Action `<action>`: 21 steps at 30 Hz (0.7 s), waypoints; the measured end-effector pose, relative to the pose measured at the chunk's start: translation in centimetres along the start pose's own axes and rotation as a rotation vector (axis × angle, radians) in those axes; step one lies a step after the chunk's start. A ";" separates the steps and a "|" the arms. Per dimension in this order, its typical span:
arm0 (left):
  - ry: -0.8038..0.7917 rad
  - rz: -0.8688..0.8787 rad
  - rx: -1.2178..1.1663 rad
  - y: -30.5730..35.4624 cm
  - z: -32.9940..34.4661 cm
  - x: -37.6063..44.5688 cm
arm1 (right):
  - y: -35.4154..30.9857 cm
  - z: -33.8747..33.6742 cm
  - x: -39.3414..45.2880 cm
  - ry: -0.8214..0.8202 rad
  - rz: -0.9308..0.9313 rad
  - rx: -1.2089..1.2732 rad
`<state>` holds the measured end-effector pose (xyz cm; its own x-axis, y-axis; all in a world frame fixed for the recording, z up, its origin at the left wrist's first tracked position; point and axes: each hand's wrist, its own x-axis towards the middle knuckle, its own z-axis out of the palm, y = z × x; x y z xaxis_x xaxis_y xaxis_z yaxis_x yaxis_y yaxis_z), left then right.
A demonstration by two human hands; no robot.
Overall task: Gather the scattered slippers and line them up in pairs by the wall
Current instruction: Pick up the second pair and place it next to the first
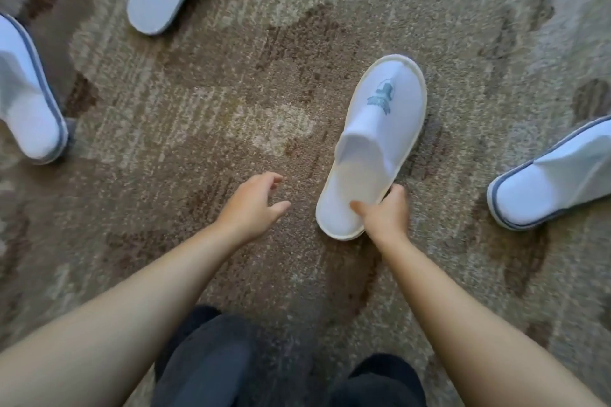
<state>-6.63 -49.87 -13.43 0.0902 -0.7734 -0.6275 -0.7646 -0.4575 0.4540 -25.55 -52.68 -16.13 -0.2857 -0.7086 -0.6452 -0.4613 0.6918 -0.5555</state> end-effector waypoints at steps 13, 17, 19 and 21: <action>0.384 -0.359 -0.335 -8.1 -5.7 -15.7 | -7.3 7.1 -11.1 -0.569 -0.449 -0.176; 0.562 -0.547 -0.453 -15.5 -5.6 -21.3 | -8.4 12.8 -16.2 -0.737 -0.573 -0.253; 0.634 -0.638 -0.520 -19.8 -4.1 -22.7 | -8.1 15.9 -18.0 -0.797 -0.619 -0.288; 0.701 -0.736 -0.586 -24.0 -1.8 -23.8 | -7.1 19.2 -19.4 -0.817 -0.662 -0.357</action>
<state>10.70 -21.23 -8.27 0.8596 -0.2270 -0.4577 0.0129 -0.8859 0.4638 -0.66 -41.13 -9.72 0.6853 -0.5279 -0.5017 -0.5711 0.0380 -0.8200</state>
